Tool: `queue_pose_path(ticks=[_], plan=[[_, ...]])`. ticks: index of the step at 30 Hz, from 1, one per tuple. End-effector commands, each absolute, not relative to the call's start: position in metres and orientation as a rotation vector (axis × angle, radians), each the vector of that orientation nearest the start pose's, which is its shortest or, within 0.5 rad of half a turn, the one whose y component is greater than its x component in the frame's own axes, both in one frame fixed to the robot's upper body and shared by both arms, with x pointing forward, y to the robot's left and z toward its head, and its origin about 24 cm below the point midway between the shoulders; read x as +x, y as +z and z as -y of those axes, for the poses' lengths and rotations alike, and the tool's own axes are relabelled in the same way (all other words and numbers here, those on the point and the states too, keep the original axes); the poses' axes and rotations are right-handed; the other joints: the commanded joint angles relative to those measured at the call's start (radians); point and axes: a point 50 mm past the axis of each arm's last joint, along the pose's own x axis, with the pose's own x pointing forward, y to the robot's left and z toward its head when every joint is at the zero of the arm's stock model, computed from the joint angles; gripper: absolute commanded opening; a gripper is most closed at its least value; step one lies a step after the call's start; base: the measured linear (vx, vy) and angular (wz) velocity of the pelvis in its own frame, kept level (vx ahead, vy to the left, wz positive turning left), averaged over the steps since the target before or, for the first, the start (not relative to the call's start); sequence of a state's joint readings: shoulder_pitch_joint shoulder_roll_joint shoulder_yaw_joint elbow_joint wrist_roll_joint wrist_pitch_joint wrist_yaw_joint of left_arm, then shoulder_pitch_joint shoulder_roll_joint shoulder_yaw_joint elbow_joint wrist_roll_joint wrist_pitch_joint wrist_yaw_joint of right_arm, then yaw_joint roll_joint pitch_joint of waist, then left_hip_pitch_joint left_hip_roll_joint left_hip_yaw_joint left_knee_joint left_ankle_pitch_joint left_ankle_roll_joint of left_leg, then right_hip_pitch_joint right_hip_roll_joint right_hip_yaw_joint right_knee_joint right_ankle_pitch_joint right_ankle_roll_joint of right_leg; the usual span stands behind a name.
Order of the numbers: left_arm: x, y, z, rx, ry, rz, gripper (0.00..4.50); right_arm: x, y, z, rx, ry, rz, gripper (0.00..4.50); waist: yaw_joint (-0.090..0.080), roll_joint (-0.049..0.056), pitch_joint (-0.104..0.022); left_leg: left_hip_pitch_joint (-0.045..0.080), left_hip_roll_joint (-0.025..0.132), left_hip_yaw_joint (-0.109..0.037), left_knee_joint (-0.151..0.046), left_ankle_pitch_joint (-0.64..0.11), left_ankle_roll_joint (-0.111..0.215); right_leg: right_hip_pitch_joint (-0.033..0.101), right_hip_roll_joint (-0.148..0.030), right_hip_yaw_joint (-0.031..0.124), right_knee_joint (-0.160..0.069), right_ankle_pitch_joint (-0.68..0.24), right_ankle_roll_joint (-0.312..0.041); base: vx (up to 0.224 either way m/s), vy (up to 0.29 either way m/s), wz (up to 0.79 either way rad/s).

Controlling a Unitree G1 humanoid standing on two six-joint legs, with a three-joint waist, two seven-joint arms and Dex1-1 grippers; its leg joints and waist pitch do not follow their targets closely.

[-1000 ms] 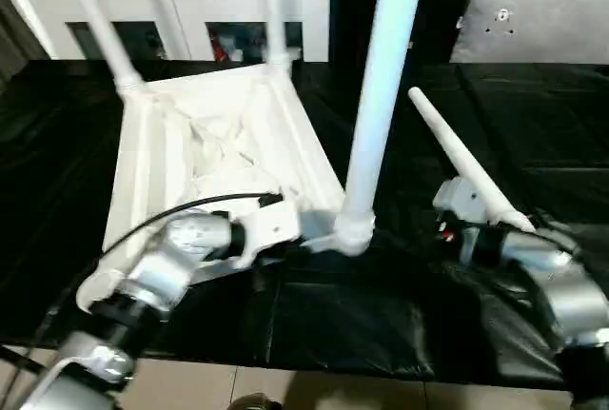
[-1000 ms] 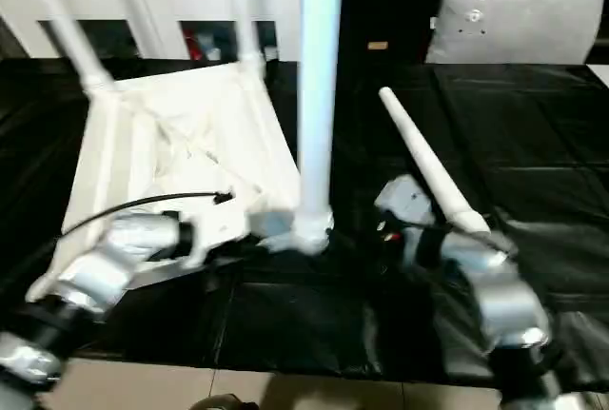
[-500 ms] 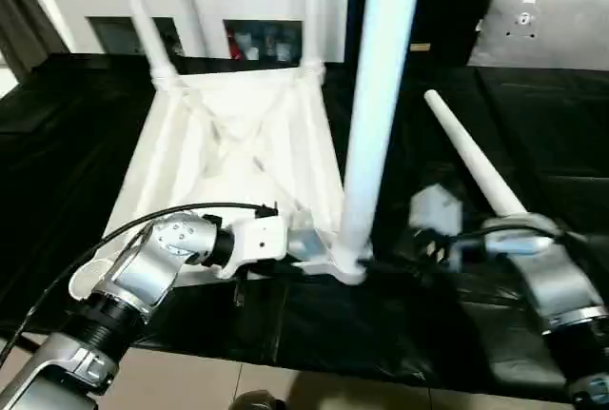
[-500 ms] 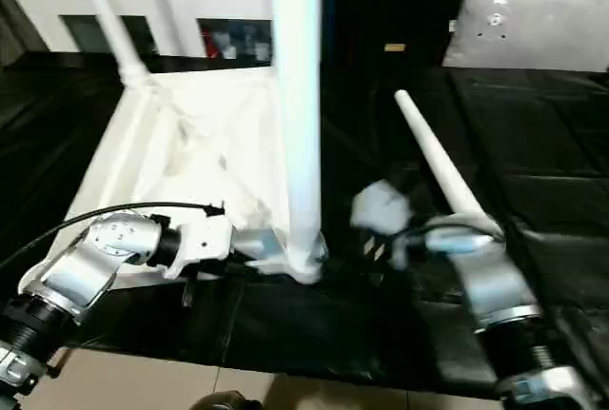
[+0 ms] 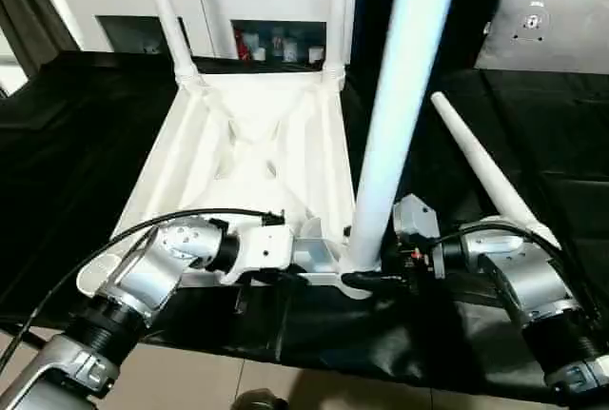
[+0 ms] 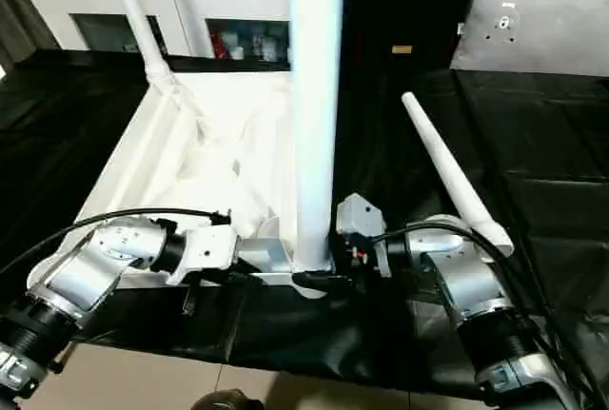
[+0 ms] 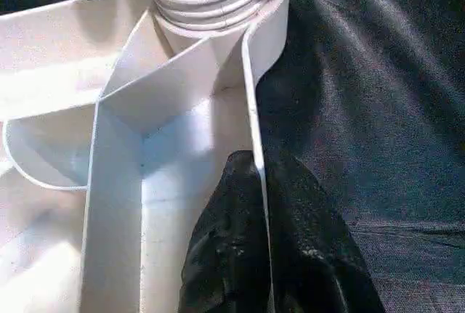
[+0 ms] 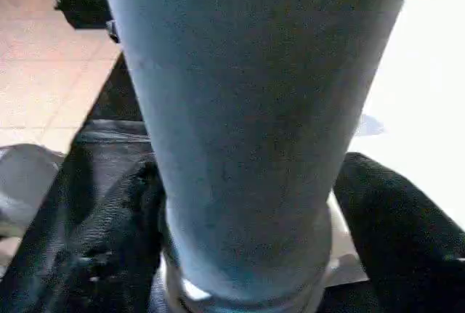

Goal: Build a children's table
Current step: Rotate leg to tighten

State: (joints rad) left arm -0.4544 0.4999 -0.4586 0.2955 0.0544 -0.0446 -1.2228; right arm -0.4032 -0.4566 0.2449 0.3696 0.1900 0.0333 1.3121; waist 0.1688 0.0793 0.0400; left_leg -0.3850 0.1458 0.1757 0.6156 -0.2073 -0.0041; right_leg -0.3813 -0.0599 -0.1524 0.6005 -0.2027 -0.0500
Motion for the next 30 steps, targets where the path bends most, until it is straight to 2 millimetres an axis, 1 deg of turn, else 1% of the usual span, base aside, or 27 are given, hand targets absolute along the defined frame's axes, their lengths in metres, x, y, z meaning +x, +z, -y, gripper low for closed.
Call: queue_pose_path(ticks=[1, 3, 5, 6, 8, 11, 15, 16, 17, 18, 19, 20, 21, 22, 23, 24, 25, 26, 27, 28, 29, 30], plan=[[0.265, 0.043, -0.118, 0.733, -1.655, -0.378, 0.0, 0.283, 0.058, 0.15, -0.252, 1.467, -0.293, 3.3, -0.005, -0.006, -0.07, 0.018, 0.126, -0.054, -0.068, -0.112, 0.097, 0.046, -0.14, 0.095, -0.059, -0.088, -0.138, 0.0, 0.0, 0.0], [0.264, 0.043, -0.118, 0.734, -1.659, -0.382, 0.0, 0.282, 0.056, 0.151, -0.241, 1.472, -0.303, 3.23, -0.005, -0.006, -0.07, 0.017, 0.125, -0.053, -0.068, -0.119, 0.093, 0.047, -0.14, 0.094, -0.061, -0.101, -0.136, 0.0, 0.0, 0.0], [0.264, 0.043, -0.119, 0.735, -1.661, -0.385, 0.0, 0.282, 0.055, 0.151, -0.223, 1.476, -0.313, 2.98, -0.005, -0.003, -0.07, 0.017, 0.126, -0.055, -0.069, -0.118, 0.093, 0.047, -0.138, 0.094, -0.061, -0.101, -0.132, 0.0, 0.0, 0.0], [0.264, 0.043, -0.119, 0.735, -1.662, -0.386, 0.0, 0.281, 0.054, 0.151, -0.219, 1.476, -0.315, 2.88, -0.005, -0.004, -0.07, 0.018, 0.127, -0.055, -0.069, -0.12, 0.092, 0.047, -0.138, 0.094, -0.062, -0.102, -0.132, 0.0, 0.0, 0.0], [0.263, 0.043, -0.12, 0.736, -1.663, -0.39, 0.0, 0.281, 0.053, 0.151, -0.207, 1.476, -0.321, 2.8, -0.005, -0.002, -0.07, 0.019, 0.127, -0.055, -0.069, -0.127, 0.087, 0.047, -0.14, 0.094, -0.062, -0.102, -0.133, 0.0, 0.0, 0.0], [0.263, 0.042, -0.12, 0.716, -1.655, -0.393, 0.0, 0.28, 0.053, 0.149, -0.193, 1.473, -0.314, 2.72, -0.005, -0.002, -0.07, 0.018, 0.125, -0.055, -0.069, -0.131, 0.084, 0.048, -0.14, 0.094, -0.061, -0.102, -0.134, 0.0, 0.0, 0.0], [0.262, 0.042, -0.119, 0.671, -1.63, -0.392, 0.0, 0.276, 0.05, 0.147, -0.165, 1.473, -0.323, 2.7, -0.006, -0.002, -0.071, 0.017, 0.127, -0.056, -0.069, -0.124, 0.087, 0.048, -0.139, 0.094, -0.059, -0.093, -0.135, 0.0, 0.0, 0.0], [0.263, 0.042, -0.116, 0.6, -1.56, -0.391, 0.0, 0.275, 0.044, 0.141, -0.138, 1.401, -0.329, 2.7, -0.008, 0.0, -0.071, 0.017, 0.128, -0.055, -0.07, -0.123, 0.082, 0.047, -0.14, 0.095, -0.058, -0.097, -0.14, 0.0, 0.0, 0.0], [0.263, 0.042, -0.116, 0.6, -1.56, -0.391, 0.0, 0.275, 0.044, 0.141, -0.138, 1.401, -0.329, 2.7, -0.009, -0.001, -0.069, 0.016, 0.129, -0.056, -0.071, -0.125, 0.081, 0.048, -0.141, 0.095, -0.06, -0.102, -0.138, 0.0, 0.0, 0.0], [0.263, 0.042, -0.113, 0.552, -1.503, -0.391, 0.0, 0.276, 0.039, 0.137, -0.126, 1.329, -0.341, 2.69, -0.009, 0.001, -0.067, 0.016, 0.128, -0.056, -0.072, -0.137, 0.079, 0.047, -0.141, 0.094, -0.063, -0.119, -0.135, 0.0, 0.0, 0.0], [0.264, 0.042, -0.109, 0.495, -1.43, -0.39, 0.0, 0.278, 0.032, 0.133, -0.119, 1.23, -0.36, 2.69, -0.022, 0.0, -0.061, 0.018, 0.129, -0.058, -0.079, -0.174, 0.055, 0.045, -0.139, 0.095, -0.069, -0.172, -0.133, 0.0, 0.0, 0.0], [0.266, 0.043, -0.104, 0.468, -1.379, -0.381, 0.0, 0.28, 0.028, 0.13, -0.1, 1.15, -0.371, 2.69, -0.026, 0.001, -0.057, 0.019, 0.126, -0.058, -0.081, -0.2, 0.045, 0.045, -0.14, 0.094, -0.075, -0.217, -0.129, 0.0, 0.0, 0.0], [0.266, 0.043, -0.104, 0.468, -1.379, -0.381, 0.0, 0.28, 0.028, 0.13, -0.1, 1.15, -0.371, 2.69, -0.033, 0.001, -0.053, 0.021, 0.123, -0.058, -0.084, -0.23, 0.034, 0.045, -0.141, 0.093, -0.084, -0.275, -0.121, 0.0, 0.0, 0.0], [0.269, 0.043, -0.094, 0.418, -1.284, -0.365, 0.0, 0.284, 0.023, 0.122, -0.049, 1.024, -0.368, 2.69, -0.046, 0.0, -0.044, 0.025, 0.115, -0.058, -0.085, -0.283, 0.011, 0.049, -0.142, 0.089, -0.098, -0.401, -0.091, -0.05, 0.003, -0.08], [0.27, 0.043, -0.091, 0.405, -1.261, -0.363, 0.0, 0.284, 0.023, 0.119, -0.034, 0.996, -0.364, 2.69, -0.064, 0.0, -0.03, 0.038, 0.108, -0.061, -0.086, -0.369, -0.014, 0.04, -0.139, 0.078, -0.122, -0.542, -0.055, -0.05, 0.003, -0.08], [0.271, 0.044, -0.087, 0.389, -1.235, -0.361, 0.0, 0.285, 0.022, 0.116, -0.012, 0.96, -0.362, 2.69, -0.073, -0.001, -0.029, 0.049, 0.102, -0.062, -0.084, -0.407, -0.024, 0.038, -0.14, 0.071, -0.134, -0.602, -0.033, 0.0, 0.0, 0.0], [0.271, 0.044, -0.086, 0.386, -1.229, -0.361, 0.0, 0.285, 0.021, 0.115, -0.007, 0.951, -0.362, 2.69, -0.093, 0.0, -0.025, 0.06, 0.096, -0.067, -0.081, -0.468, -0.037, 0.037, -0.138, 0.059, -0.148, -0.673, 0.005, 0.0, 0.0, 0.0], [0.278, 0.045, -0.072, 0.361, -1.144, -0.348, 0.0, 0.289, 0.017, 0.107, 0.021, 0.846, -0.371, 2.69, -0.112, 0.002, -0.018, 0.068, 0.096, -0.07, -0.081, -0.52, -0.041, 0.036, -0.132, 0.041, -0.162, -0.706, 0.035, 0.0, 0.0, 0.0], [0.28, 0.046, -0.068, 0.357, -1.117, -0.343, 0.0, 0.29, 0.016, 0.105, 0.031, 0.807, -0.377, 2.69, -0.122, 0.007, -0.017, 0.077, 0.098, -0.072, -0.081, -0.545, -0.049, 0.035, -0.128, 0.032, -0.17, -0.7, 0.041, 0.0, 0.0, 0.0], [0.287, 0.048, -0.057, 0.343, -1.038, -0.333, 0.0, 0.296, 0.013, 0.102, 0.064, 0.675, -0.4, 2.69, -0.149, 0.015, -0.015, 0.072, 0.114, -0.085, -0.098, -0.623, -0.054, 0.054, -0.117, 0.01, -0.157, -0.612, 0.045, 0.0, 0.0, 0.0], [0.291, 0.05, -0.05, 0.332, -0.995, -0.331, 0.0, 0.298, 0.011, 0.1, 0.083, 0.595, -0.418, 2.69, -0.15, 0.024, -0.014, 0.054, 0.131, -0.094, -0.122, -0.672, -0.062, 0.073, -0.112, 0.018, -0.125, -0.565, 0.041, 0.0, 0.0, 0.0], [0.291, 0.051, -0.047, 0.335, -0.988, -0.326, 0.0, 0.298, 0.01, 0.099, 0.075, 0.598, -0.421, 2.69, -0.149, 0.023, -0.018, 0.031, 0.153, -0.106, -0.15, -0.71, -0.07, 0.096, -0.109, 0.046, -0.063, -0.473, 0.026, -0.066, 0.023, -0.05]])
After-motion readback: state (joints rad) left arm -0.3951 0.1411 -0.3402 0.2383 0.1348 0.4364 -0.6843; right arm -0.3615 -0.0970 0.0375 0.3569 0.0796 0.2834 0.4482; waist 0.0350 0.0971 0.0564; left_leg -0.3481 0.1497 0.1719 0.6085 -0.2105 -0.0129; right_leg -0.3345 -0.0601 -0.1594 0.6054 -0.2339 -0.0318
